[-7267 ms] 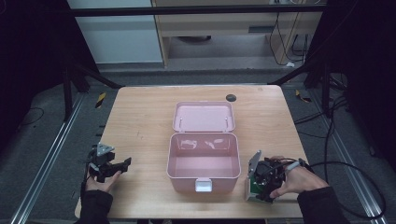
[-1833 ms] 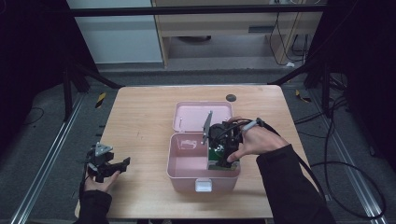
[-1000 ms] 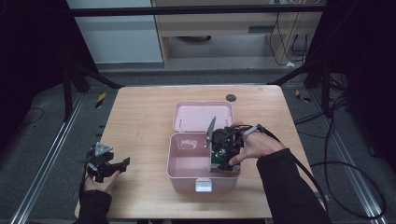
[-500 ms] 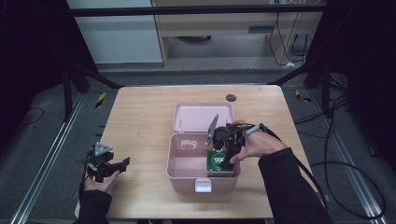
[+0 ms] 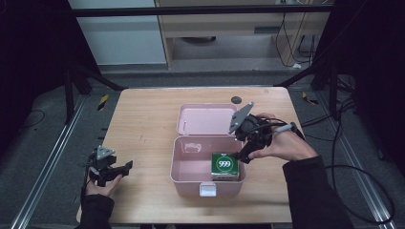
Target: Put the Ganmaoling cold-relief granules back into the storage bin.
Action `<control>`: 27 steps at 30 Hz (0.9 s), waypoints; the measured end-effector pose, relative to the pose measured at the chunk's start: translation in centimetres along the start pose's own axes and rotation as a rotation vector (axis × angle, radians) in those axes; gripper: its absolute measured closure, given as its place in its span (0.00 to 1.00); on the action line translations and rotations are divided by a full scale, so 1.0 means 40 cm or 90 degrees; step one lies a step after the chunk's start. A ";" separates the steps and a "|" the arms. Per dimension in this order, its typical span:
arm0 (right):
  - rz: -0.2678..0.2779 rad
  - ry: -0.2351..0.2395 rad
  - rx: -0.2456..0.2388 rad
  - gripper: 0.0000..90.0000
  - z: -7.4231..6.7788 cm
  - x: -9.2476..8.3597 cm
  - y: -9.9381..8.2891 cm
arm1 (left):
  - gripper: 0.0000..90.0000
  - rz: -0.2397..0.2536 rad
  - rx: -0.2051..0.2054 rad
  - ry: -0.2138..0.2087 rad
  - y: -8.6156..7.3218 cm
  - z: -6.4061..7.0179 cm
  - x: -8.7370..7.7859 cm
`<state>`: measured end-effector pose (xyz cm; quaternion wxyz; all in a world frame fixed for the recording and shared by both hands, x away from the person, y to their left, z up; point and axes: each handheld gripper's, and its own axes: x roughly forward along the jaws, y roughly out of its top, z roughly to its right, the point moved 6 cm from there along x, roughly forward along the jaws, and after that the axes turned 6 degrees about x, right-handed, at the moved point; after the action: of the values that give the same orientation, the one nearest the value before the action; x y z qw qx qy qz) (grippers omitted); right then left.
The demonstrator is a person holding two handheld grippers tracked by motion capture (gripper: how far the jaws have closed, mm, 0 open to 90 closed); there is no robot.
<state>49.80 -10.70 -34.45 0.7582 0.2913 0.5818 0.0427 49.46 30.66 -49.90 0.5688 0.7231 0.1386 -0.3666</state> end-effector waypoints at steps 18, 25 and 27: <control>0.077 -0.127 0.214 0.23 0.065 0.019 -0.223 | 0.39 -0.005 0.004 0.001 -0.002 0.006 0.002; 0.122 -0.195 0.314 0.15 0.078 0.081 -0.326 | 0.39 -0.007 0.005 0.001 -0.002 0.008 0.004; 0.129 -0.196 0.341 0.14 0.077 0.098 -0.350 | 0.39 -0.008 0.006 0.002 -0.003 0.009 0.005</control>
<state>49.99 -21.90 -44.24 0.7256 0.5396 0.4192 -0.0813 49.39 30.32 -50.15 0.5627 0.7256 0.1418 -0.3698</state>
